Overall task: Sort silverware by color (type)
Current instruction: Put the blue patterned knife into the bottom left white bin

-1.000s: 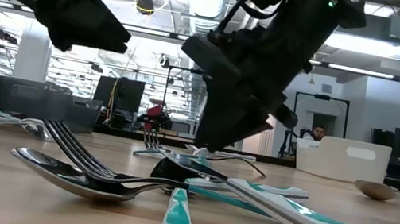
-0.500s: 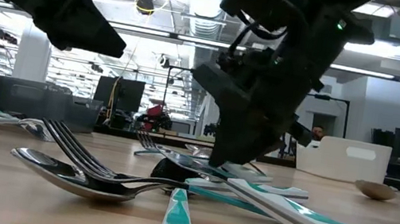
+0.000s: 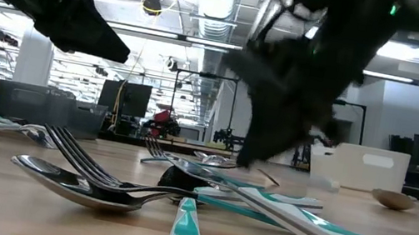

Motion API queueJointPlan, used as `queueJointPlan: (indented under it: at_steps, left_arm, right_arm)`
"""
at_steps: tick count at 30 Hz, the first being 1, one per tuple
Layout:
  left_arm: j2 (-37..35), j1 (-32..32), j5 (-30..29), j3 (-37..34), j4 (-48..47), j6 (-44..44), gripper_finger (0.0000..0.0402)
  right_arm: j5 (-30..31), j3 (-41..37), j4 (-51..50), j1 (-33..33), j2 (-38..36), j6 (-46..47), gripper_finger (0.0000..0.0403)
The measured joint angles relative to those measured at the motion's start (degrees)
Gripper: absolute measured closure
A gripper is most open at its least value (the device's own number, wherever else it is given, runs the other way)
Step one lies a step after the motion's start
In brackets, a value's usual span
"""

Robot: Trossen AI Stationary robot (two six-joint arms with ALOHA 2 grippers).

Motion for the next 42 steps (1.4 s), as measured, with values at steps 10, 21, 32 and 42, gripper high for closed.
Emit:
queueJointPlan:
  at_steps: [10, 21, 32, 42]
  left_arm:
    - [0.04, 0.02, 0.0, 0.0, 7.39, 0.01, 0.0242]
    - [0.04, 0.04, 1.15, 0.0, 25.46, 13.54, 0.0242]
    - [0.06, 2.47, -0.51, 0.02, 29.67, 16.51, 0.0257]
    - [0.07, 3.02, 2.57, 0.02, 30.03, 18.75, 0.039]
  right_arm:
    - [18.15, 0.13, 20.64, 2.94, -5.57, -26.39, 0.0354]
    - [22.7, 0.17, 42.44, 2.4, -1.76, -53.59, 0.0354]
    - [22.86, 0.17, 42.0, 2.15, -1.79, -59.05, 0.0354]
    - [23.1, 0.17, 41.5, 3.22, -1.79, -59.06, 0.0342]
